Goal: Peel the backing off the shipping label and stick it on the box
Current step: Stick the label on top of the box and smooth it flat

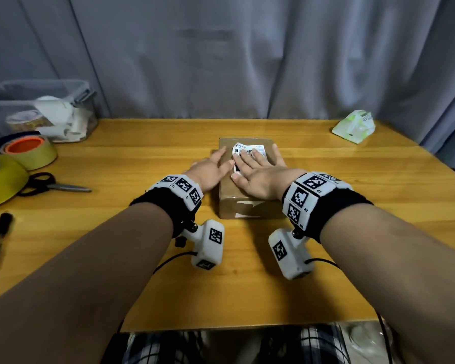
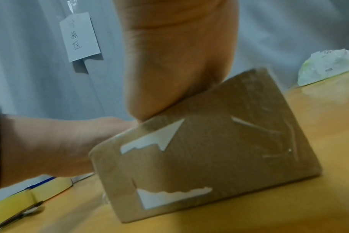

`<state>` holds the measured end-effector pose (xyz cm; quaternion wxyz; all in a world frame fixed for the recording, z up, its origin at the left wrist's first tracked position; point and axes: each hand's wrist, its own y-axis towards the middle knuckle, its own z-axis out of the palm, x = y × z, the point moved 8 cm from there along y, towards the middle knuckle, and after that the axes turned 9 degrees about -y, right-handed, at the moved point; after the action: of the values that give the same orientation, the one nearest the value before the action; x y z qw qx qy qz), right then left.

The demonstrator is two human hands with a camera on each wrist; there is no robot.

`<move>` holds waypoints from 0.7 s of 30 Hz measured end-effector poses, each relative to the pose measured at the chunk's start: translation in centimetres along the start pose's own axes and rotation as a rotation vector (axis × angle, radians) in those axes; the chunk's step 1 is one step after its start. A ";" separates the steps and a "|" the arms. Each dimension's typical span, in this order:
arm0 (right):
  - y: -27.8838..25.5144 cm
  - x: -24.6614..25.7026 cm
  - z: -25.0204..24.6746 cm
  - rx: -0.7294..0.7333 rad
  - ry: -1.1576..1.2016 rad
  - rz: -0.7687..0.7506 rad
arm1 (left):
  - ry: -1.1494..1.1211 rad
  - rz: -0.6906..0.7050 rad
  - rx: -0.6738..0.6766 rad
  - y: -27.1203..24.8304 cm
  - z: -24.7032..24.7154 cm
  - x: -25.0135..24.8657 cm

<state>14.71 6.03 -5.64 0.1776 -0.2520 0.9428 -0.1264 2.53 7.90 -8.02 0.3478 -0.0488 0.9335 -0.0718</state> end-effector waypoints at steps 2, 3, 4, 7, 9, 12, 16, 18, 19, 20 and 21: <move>-0.5 0.5 0.0 0.014 -0.004 -0.016 | 0.001 -0.002 -0.004 0.0 0.0 0.0; -0.8 0.7 0.1 0.019 0.006 -0.031 | -0.004 0.002 -0.010 0.0 0.0 -0.1; -1.2 1.0 0.2 0.027 0.024 -0.047 | -0.009 0.006 -0.015 0.0 0.0 -0.2; -2.3 1.9 0.4 0.047 0.097 -0.095 | -0.018 -0.002 -0.027 0.0 -0.1 -0.2; -3.1 2.7 0.4 0.055 0.137 -0.130 | 0.000 -0.013 -0.034 0.2 -0.2 -0.1; -4.4 3.4 0.4 0.061 0.172 -0.183 | 0.047 -0.035 -0.028 0.1 -0.1 -0.2; -6.0 3.5 0.3 0.059 0.238 -0.235 | 0.111 -0.043 -0.053 0.0 -0.4 -0.5; -6.5 3.4 0.2 0.059 0.315 -0.256 | 0.147 -0.047 -0.067 -0.3 -0.6 -0.8; -6.6 3.1 0.0 0.055 0.366 -0.254 | 0.159 -0.055 -0.078 -0.5 -0.7 -0.8; -6.6 2.7 -0.2 0.049 0.416 -0.242 | 0.170 -0.061 -0.085 -0.7 -0.8 -0.9; -6.7 2.3 -0.6 0.042 0.460 -0.228 | 0.185 -0.058 -0.085 -0.8 -0.9 -1.0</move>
<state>15.51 -0.67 -3.53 -0.0517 -0.3178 0.9210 -0.2194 2.77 7.32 -6.57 0.2557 -0.0835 0.9620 -0.0463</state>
